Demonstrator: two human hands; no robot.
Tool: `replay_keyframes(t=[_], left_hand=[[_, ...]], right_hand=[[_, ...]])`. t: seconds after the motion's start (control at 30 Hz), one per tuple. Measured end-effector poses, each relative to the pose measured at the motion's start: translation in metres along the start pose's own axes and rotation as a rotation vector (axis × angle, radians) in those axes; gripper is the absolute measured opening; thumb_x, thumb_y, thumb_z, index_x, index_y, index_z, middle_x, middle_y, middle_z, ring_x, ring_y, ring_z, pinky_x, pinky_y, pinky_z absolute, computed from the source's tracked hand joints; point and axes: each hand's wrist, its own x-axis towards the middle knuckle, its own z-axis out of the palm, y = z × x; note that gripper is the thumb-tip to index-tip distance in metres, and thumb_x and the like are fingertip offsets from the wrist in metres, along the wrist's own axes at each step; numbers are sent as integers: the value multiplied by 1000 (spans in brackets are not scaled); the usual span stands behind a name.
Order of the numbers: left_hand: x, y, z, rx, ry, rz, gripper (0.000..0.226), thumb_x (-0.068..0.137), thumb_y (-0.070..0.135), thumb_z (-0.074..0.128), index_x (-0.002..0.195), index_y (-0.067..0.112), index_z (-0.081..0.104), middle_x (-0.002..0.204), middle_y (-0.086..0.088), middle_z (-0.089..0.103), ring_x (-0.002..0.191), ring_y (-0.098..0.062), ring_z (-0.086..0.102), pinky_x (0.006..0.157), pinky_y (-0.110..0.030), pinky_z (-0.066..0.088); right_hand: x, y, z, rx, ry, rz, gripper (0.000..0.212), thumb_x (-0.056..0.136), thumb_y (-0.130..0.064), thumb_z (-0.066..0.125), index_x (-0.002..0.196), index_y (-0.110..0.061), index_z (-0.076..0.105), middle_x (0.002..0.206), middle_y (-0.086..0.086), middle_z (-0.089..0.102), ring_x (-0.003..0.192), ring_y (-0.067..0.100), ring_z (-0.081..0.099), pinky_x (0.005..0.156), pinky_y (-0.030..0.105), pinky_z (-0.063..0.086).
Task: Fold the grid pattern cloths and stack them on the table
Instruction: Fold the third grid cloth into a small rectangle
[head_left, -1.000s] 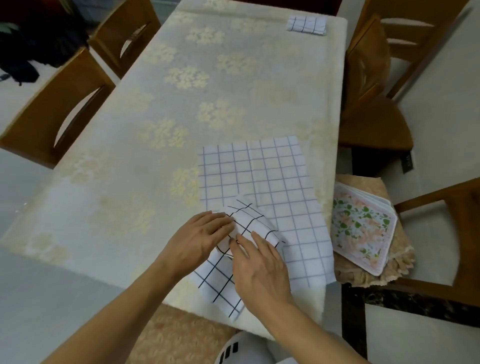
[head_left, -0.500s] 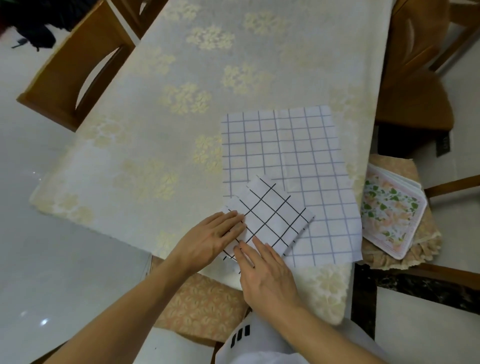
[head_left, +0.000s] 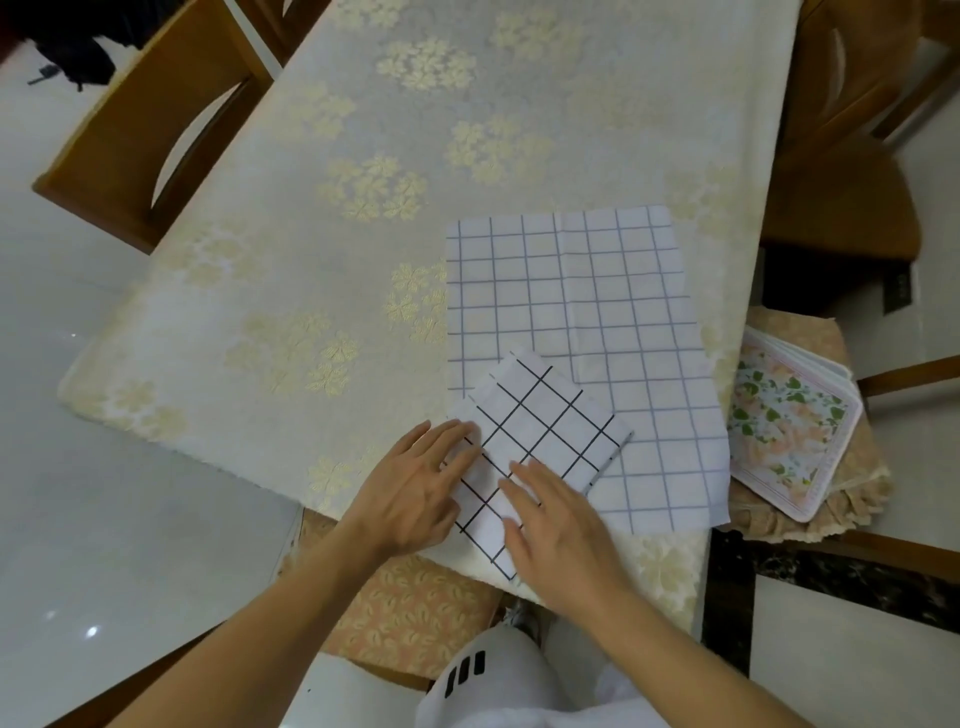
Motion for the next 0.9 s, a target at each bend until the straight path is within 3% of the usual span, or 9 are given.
replay_keyframes(t=[0.13, 0.23, 0.3, 0.47, 0.73, 0.9], left_hand=[[43, 19, 0, -10, 133, 11, 57, 91, 27, 41, 145, 10, 43, 154, -14, 39, 144, -28, 35, 118, -46, 30], [88, 20, -2, 38, 168, 53, 60, 95, 26, 34, 151, 7, 34, 160, -13, 29, 149, -26, 25, 121, -45, 23], [112, 13, 1, 100, 126, 77, 63, 97, 33, 27, 155, 9, 24, 163, -10, 19, 152, -25, 14, 123, -45, 17], [128, 0, 22, 176, 52, 96, 64, 104, 43, 18, 158, 14, 3, 166, -5, -2, 153, -19, -6, 124, -45, 9], [124, -1, 27, 146, 56, 46, 68, 101, 55, 4, 158, 18, -4, 166, -4, -10, 152, -18, -10, 124, -46, 9], [120, -3, 28, 141, 60, 11, 70, 102, 58, 11, 158, 20, -8, 166, -3, -13, 152, -18, -13, 124, -47, 8]], right_hand=[[34, 45, -9, -71, 89, 73, 55, 97, -35, 34, 139, -6, 53, 150, 13, 47, 142, 29, 39, 114, 45, 39], [60, 63, -7, -161, 52, 106, 69, 98, -43, 29, 154, -2, 27, 162, 16, 25, 152, 27, 18, 124, 41, 16], [70, 66, -1, -211, 1, 119, 78, 98, -51, 24, 157, -1, 13, 165, 16, 11, 154, 26, 6, 124, 42, 10], [70, 77, 14, -202, -57, 135, 85, 100, -63, 14, 157, -2, 1, 166, 15, -2, 154, 24, -4, 124, 45, 13], [65, 87, 13, -225, -64, 96, 92, 98, -70, 17, 157, -1, 3, 166, 16, -4, 154, 26, -5, 123, 48, 16], [51, 97, 9, -234, -76, 146, 94, 97, -72, 17, 157, -2, -2, 166, 14, -9, 154, 24, -8, 123, 48, 13]])
